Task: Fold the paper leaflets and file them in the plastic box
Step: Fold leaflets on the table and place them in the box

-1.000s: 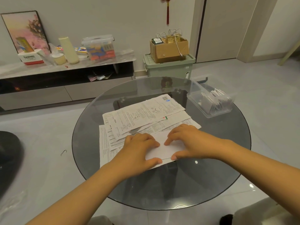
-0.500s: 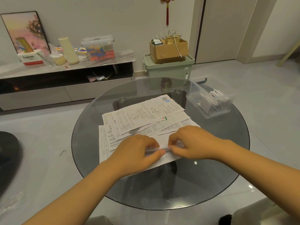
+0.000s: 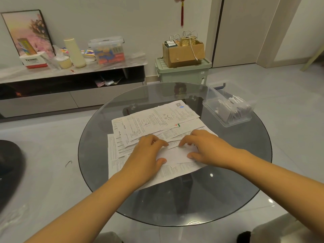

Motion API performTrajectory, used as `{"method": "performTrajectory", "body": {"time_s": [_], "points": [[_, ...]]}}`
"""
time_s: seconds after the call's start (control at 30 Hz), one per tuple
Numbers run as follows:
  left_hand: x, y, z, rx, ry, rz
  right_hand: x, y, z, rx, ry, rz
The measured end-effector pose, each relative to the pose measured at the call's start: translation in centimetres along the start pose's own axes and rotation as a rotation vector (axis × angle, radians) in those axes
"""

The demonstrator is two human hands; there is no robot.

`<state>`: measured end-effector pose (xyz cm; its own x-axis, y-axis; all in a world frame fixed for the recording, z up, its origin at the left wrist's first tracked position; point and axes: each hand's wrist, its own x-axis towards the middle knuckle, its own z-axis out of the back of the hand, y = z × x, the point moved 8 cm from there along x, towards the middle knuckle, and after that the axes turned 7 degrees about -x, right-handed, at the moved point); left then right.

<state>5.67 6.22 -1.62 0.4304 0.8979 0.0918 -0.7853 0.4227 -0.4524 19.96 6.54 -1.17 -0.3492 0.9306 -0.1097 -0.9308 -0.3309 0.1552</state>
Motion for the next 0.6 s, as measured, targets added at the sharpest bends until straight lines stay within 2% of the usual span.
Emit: {"method": "performTrajectory", "body": {"time_s": [0.1,0.47,0.6], "points": [[-0.1,-0.9,0.5,0.071,-0.020,-0.063,-0.4,0.2,0.1,0.014,0.048,0.019],[-1.2,-1.6,-1.1,0.008,0.162,-0.148,-3.1,2.0,-1.3,0.155,0.226,0.160],[-1.4,-1.6,-1.3,-0.044,0.207,-0.171,-3.7,2.1,-1.2,0.183,0.210,0.190]]}}
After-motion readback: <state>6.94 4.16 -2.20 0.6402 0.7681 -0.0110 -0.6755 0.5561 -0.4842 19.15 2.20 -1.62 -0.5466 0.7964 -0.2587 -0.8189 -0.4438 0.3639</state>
